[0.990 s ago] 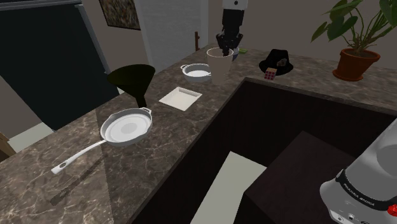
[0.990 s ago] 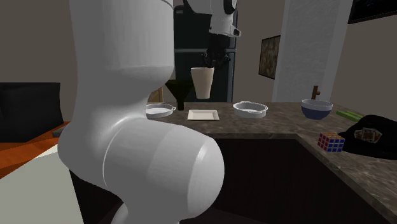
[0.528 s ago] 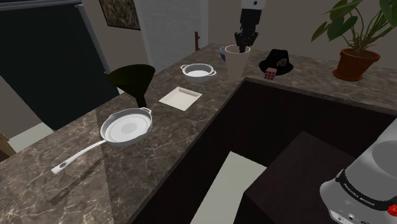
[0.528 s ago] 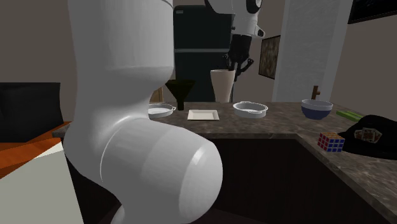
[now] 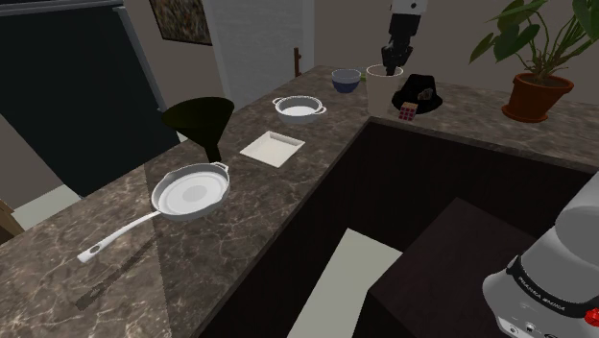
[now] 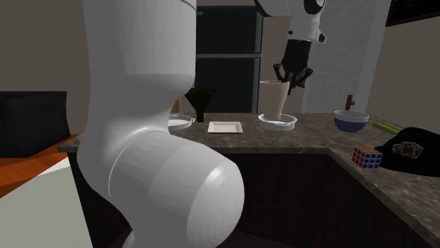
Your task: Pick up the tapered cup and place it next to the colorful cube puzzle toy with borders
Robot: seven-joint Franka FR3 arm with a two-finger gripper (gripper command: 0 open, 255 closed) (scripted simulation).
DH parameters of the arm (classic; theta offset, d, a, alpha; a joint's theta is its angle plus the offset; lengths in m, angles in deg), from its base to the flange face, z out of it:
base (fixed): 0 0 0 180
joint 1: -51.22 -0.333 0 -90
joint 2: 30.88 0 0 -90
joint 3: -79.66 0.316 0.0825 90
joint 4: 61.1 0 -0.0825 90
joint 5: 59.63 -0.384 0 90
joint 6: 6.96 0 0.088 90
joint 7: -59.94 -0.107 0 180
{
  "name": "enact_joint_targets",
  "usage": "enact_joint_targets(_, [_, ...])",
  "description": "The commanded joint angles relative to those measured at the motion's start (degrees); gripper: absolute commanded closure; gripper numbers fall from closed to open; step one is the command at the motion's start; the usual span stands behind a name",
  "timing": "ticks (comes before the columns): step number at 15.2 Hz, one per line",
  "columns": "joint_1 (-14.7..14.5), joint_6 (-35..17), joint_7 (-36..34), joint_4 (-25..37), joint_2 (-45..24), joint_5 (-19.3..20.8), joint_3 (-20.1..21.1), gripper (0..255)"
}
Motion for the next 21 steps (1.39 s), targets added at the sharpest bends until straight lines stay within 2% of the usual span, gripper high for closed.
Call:
enact_joint_targets(1, [1.44,0.05,2.74,0.37,-0.64,0.06,-1.22,255])
enact_joint_targets(12, [9.8,2.94,16.46,11.08,-10.2,-0.84,-6.94,255])
enact_joint_targets(17, [14.31,5.6,22.14,19.79,-16.99,-2.0,-8.74,255])
enact_joint_targets(21, [18.49,8.9,26.18,29.52,-23.96,-3.28,-9.68,255])
